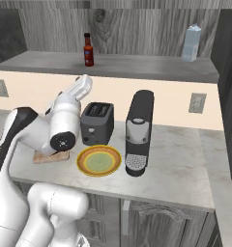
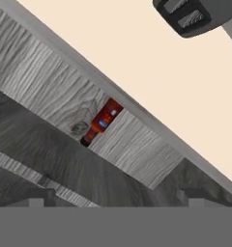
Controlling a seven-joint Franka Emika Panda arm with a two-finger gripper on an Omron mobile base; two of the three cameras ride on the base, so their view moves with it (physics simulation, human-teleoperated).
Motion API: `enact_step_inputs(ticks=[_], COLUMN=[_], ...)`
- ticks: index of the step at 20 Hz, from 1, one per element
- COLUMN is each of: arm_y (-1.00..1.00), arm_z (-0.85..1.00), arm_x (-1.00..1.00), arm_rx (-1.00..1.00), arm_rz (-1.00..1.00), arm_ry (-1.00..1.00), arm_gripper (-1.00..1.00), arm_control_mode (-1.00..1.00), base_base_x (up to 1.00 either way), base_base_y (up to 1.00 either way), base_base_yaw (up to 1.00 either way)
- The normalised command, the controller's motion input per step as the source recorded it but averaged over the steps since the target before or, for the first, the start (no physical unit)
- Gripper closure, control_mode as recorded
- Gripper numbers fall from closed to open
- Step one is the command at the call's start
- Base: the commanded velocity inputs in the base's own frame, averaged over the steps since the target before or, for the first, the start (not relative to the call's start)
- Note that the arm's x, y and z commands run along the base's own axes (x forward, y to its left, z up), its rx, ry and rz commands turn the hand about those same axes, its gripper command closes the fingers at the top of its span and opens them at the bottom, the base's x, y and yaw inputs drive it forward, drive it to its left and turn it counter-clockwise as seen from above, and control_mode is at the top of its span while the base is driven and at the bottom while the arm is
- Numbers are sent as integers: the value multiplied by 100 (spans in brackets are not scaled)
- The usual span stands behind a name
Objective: Pick the fish from the plate and place it on the cutting board. Then pick the condiment bottle from the cabinet and place it next to the cutting board.
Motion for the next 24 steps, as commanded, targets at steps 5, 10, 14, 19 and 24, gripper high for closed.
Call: enact_step_inputs(ticks=[5, 10, 14, 19, 24], arm_y=[-12, -17, -23, -26, -35], arm_z=[0, 0, 0, 0, 0], arm_x=[0, 0, 0, 0, 0], arm_rx=[14, 19, 18, 16, 17], arm_rz=[0, 0, 0, 0, 0], arm_ry=[1, 4, 0, 2, 2], arm_gripper=[-100, -100, -100, -100, -100], arm_control_mode=[-100, -100, -100, -100, -100], base_base_x=[0, 0, 0, 0, 0], base_base_y=[0, 0, 0, 0, 0], base_base_yaw=[0, 0, 0, 0, 0])
